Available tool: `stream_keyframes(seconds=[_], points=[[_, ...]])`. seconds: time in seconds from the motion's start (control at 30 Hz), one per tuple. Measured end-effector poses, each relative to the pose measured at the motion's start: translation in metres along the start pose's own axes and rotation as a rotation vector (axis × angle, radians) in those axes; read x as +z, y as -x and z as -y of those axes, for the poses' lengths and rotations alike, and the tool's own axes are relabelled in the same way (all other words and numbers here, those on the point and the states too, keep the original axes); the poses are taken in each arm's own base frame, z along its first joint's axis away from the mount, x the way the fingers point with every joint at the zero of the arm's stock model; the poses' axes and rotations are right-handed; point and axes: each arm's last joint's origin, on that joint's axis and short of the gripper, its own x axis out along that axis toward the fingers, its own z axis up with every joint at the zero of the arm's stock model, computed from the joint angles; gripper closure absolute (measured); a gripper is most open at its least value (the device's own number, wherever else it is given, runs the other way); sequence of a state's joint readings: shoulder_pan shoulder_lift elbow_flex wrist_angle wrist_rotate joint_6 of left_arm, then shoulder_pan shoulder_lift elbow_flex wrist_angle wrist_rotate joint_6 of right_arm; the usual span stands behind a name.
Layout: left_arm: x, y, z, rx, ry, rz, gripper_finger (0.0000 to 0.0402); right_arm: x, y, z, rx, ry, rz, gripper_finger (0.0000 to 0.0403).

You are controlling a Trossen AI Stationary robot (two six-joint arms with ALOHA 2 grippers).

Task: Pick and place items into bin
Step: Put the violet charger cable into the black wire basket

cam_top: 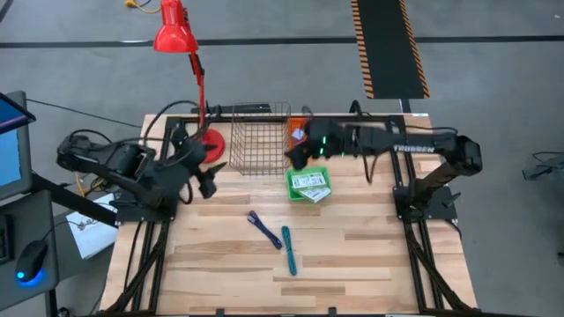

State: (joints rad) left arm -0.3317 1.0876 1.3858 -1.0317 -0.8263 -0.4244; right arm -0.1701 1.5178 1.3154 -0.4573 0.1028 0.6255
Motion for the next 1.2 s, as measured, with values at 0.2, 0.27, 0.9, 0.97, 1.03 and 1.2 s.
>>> stream_keyframes(seconds=[0.2,0.27,0.9,0.97,1.03,1.2], points=[[-0.053,0.001,-0.012,-0.211,0.109,0.053,0.0164,-0.058,-0.004,-0.061,-0.058,-0.11,0.056,0.0101],[-0.068,0.001,-0.014,-0.31,0.108,0.067,0.0164,-0.079,-0.007,-0.077,-0.081,-0.151,0.081,0.0101],[-0.141,-0.03,0.029,-0.768,-0.295,0.002,0.0164,-0.2,-0.023,-0.128,-0.103,-0.313,0.023,0.0101],[-0.146,-0.038,0.039,-0.758,-0.405,-0.024,0.0164,-0.201,-0.016,-0.126,-0.131,-0.284,0.009,0.0101],[-0.151,-0.047,0.048,-0.745,-0.488,-0.054,0.0164,-0.199,-0.008,-0.122,-0.159,-0.266,-0.002,0.0101],[-0.163,-0.069,0.073,-0.716,-0.581,-0.145,0.0164,-0.192,0.013,-0.108,-0.263,-0.271,-0.031,0.0101]])
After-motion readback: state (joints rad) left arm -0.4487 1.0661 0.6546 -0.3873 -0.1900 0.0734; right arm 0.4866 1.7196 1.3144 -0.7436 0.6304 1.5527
